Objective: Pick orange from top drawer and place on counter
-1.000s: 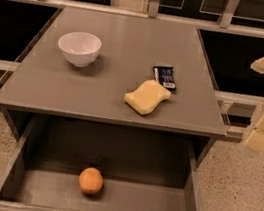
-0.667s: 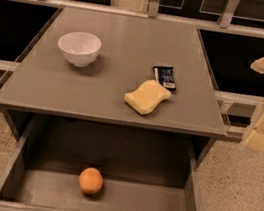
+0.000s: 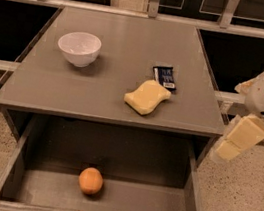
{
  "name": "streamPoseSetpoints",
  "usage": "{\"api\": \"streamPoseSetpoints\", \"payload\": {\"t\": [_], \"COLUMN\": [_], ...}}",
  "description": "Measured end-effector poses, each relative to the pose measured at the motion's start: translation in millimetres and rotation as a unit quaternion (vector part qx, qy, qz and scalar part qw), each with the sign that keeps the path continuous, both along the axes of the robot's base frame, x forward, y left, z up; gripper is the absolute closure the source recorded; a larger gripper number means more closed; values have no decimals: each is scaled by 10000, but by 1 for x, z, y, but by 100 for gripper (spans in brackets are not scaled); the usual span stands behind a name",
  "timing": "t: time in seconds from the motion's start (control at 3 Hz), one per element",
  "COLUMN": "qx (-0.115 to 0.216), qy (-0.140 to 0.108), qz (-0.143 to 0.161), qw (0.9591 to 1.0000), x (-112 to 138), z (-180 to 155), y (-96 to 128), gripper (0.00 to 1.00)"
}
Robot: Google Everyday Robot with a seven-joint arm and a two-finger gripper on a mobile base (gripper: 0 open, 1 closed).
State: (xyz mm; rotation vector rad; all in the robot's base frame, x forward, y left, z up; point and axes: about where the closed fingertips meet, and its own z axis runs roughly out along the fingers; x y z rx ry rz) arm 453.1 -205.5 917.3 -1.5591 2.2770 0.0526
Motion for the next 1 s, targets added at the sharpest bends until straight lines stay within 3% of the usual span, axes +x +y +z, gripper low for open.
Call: {"api": "streamPoseSetpoints", "payload": {"t": [0.67, 1.0], "qx": [816, 1083], "qy": [-17, -267], "qz": [-316, -458], "qw": [9962, 9927], "x": [18, 21], "z": [-59, -56], "y": [15, 9], "gripper": [42, 65]}}
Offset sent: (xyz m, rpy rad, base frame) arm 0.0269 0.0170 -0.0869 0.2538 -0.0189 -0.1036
